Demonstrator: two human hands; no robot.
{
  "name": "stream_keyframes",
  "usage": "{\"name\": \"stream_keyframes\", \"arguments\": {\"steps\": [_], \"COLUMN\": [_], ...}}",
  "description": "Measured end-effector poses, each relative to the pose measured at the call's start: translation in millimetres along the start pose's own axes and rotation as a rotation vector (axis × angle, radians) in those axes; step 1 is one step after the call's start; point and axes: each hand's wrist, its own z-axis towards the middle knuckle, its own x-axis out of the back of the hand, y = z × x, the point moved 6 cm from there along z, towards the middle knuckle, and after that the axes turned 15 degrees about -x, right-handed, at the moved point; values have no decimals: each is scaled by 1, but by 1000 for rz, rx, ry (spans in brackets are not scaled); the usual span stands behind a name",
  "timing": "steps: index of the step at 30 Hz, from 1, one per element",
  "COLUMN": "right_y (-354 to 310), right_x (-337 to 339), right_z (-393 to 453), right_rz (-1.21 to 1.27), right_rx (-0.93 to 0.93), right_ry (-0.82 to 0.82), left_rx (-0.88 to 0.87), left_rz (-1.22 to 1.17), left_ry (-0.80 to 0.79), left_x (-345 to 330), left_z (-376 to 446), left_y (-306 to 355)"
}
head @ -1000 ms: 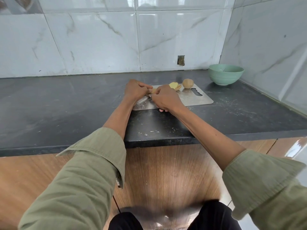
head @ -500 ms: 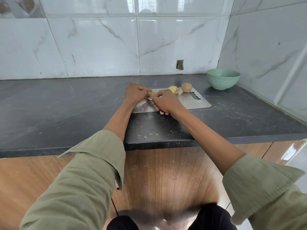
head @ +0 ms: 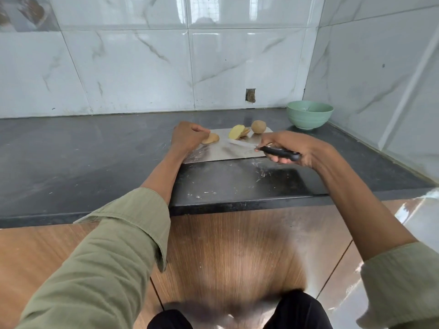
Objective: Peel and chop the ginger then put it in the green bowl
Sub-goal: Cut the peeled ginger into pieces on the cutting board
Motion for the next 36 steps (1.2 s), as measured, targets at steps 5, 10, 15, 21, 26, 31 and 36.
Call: {"name": "stream_keyframes", "arguments": {"steps": [5,10,15,21,26,31,36], "right_y": [-23,-51,-50,-46,-47,-50,-54], "right_x": [-10,-50,-60,-61,-61,-63,-61], "right_z": [9,49,64,70,71,77,79], "right_rz": [12,43,-1,34,-4,-8,-28], "right_rx": [151,148,202,140,127,96,85], "right_ry": [144,257,383,334,352,353,381], "left_rx": [-31,-94,-138,-149,-153,-169,-174], "left_rz": [37,54,61,71,73,84,90], "left_ry": [1,1,-29,-31,-31,-9,0], "left_x": [-3,-3,-6,-8,-9,-10,-12], "left_z": [2,7,11,11,10,8,9], "left_y": [3,0,-3,0,1,2,3]}}
